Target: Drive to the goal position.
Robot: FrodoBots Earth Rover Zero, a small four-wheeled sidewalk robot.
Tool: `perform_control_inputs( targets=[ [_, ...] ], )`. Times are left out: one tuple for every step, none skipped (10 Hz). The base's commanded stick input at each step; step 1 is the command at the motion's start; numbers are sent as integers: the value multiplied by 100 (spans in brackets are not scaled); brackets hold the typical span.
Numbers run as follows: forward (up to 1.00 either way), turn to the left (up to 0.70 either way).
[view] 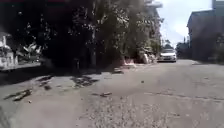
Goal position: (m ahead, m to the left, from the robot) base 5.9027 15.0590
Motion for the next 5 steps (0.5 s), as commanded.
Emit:
perform_control_inputs(
  targets=[
    [100, -28],
    [100, -28],
    [100, -28],
    [100, -28],
    [100, -16]
  ],
)
